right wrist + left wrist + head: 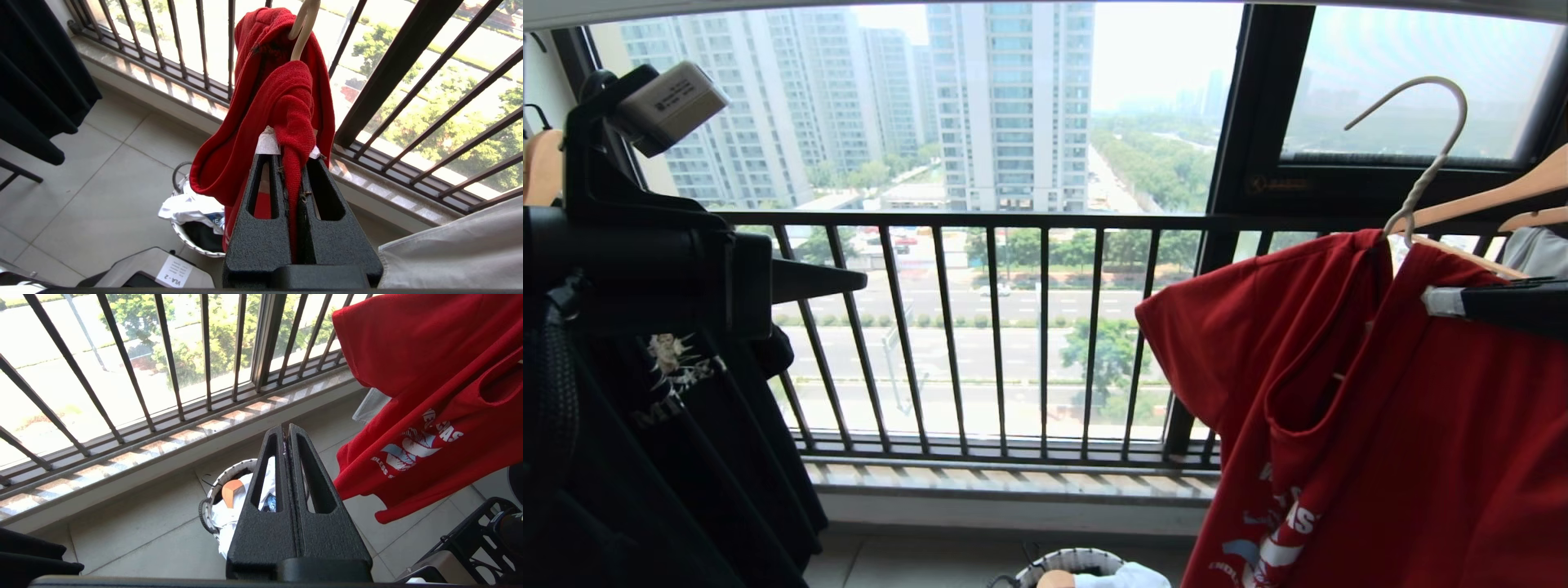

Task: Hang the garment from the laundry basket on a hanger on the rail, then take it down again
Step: Hang the clothes rack on the clothesline

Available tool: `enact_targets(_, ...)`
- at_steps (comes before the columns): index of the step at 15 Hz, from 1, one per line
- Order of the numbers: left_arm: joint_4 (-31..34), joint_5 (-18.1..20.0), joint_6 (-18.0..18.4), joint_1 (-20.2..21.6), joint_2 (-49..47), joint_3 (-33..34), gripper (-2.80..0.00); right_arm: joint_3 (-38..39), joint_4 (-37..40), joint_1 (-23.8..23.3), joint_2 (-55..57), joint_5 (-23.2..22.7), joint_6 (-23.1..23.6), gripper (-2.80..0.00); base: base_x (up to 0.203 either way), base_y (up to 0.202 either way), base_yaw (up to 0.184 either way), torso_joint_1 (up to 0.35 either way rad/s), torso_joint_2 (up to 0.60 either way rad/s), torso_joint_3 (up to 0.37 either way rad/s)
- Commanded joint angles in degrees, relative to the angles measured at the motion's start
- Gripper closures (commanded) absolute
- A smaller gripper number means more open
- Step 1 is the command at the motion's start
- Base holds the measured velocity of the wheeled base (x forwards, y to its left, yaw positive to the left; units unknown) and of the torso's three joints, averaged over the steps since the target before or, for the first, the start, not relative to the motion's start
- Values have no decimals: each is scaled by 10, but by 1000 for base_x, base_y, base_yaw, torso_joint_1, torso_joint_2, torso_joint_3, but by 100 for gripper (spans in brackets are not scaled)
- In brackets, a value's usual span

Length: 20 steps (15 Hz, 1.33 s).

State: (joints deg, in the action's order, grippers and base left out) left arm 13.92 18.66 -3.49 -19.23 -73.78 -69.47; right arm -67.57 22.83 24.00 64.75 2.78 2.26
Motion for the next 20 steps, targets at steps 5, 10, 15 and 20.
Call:
enact_targets(5, 2, -9, 15, 5, 24, -12, 0, 30, 3, 0, -48, 0, 1, 0, 0, 0, 0, 166, -343, -179)
enact_targets(10, 1, -9, 16, 4, 36, -7, 0, 36, 2, 1, -56, 0, 1, 0, 0, 0, 0, 156, -328, -173)
enact_targets(15, 1, -9, 16, 5, 45, -7, 0, 46, 1, 1, -61, -1, 1, 0, 0, 0, 0, 152, -308, -163)
enact_targets(20, 1, -9, 16, 5, 50, -7, 0, 46, 0, 1, -73, -3, 0, 0, 0, 0, 0, 17, -30, -11)
